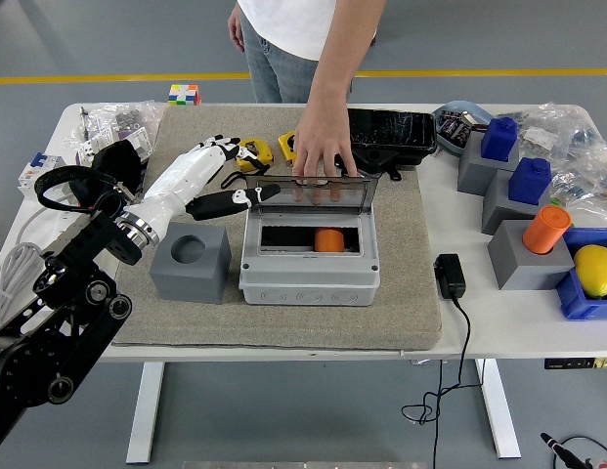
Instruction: Fetch the battery,place it into the box,close the lid of the box
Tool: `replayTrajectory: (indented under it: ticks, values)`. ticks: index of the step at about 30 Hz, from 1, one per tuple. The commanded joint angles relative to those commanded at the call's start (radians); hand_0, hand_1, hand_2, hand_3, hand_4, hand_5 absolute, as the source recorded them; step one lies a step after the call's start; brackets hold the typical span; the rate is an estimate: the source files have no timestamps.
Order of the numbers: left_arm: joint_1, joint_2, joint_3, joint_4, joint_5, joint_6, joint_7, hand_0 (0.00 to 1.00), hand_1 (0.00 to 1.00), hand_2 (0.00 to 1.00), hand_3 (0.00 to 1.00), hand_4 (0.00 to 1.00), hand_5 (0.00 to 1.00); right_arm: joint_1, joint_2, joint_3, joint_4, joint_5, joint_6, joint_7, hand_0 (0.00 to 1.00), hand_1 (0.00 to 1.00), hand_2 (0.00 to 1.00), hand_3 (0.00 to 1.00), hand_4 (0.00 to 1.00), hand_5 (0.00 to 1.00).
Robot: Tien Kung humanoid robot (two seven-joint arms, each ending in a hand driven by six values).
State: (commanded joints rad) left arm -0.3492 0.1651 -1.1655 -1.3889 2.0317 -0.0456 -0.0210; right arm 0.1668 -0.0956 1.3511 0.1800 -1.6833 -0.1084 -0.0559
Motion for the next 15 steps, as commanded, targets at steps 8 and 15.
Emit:
replayTrajectory:
  ticks: [8,15]
  values:
    - [0.003,0.002,0.007,-0.005,0.000,-0.004,0.000,0.998,0.981,0.828,0.657,0.998,0.998,0.003,-0.003,0.014,0.000,-0.011,0.001,-0.002,0.864,0.805,0.777,0.830,0.998,0.998]
    - [0.022,0.013,0.033,-0.028,-0.011,-0.004,0.000,0.998,0.984,0.827,0.655,0.998,0.998,0.004,-0.001,0.007,0.000,0.000,-0.001,0.001,0.863,0.803,0.776,0.832,0.998,0.998]
